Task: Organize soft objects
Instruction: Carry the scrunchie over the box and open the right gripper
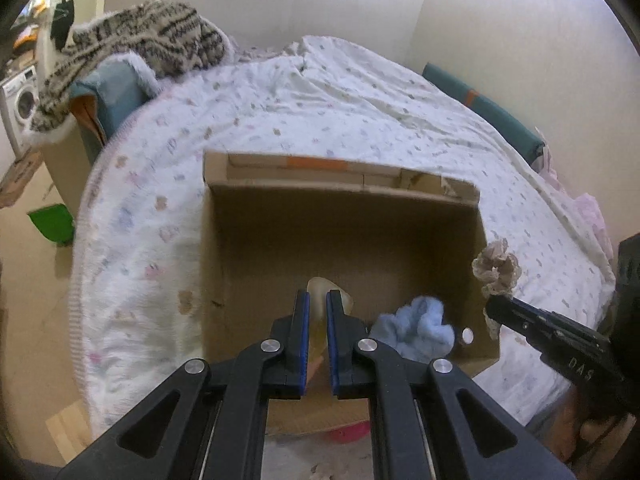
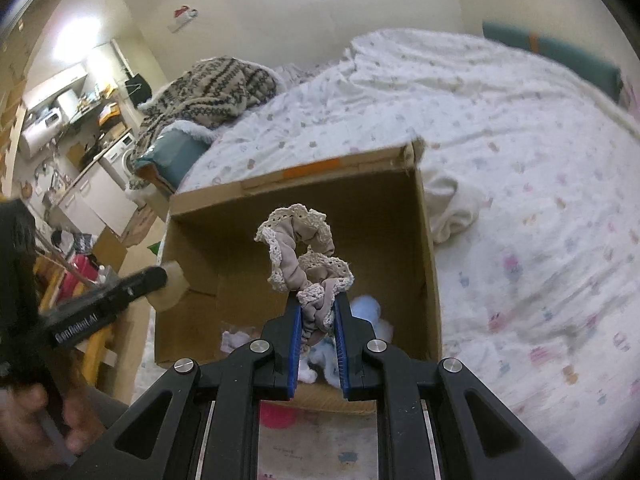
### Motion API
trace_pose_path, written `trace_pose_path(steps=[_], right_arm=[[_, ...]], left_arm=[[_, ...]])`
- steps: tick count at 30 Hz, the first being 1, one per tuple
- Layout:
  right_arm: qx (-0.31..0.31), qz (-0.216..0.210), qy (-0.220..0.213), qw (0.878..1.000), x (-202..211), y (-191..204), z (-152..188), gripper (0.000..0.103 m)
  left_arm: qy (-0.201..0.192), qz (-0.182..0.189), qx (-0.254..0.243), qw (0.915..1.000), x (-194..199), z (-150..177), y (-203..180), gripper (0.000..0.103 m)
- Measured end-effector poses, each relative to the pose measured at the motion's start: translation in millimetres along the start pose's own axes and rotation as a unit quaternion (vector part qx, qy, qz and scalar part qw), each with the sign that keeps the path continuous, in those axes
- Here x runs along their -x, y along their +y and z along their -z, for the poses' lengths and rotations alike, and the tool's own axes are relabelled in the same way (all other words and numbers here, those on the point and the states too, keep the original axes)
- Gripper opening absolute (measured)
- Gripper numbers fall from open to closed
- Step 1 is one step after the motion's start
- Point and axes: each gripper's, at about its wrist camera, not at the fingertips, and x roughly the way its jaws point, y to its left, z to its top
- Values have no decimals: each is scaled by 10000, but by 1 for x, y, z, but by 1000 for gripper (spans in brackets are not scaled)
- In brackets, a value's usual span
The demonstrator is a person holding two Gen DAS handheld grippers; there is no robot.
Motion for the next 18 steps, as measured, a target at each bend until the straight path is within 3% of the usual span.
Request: trace_pose_path(steps=[9, 18], right_arm=[[33, -159, 432, 9989, -27, 2, 14, 17], [208, -280, 821, 9960, -43, 13, 23, 17]], left_arm=[[207, -401, -67, 9990, -27, 14, 5, 8], [440, -436, -136, 9980, -39, 24, -1, 8]])
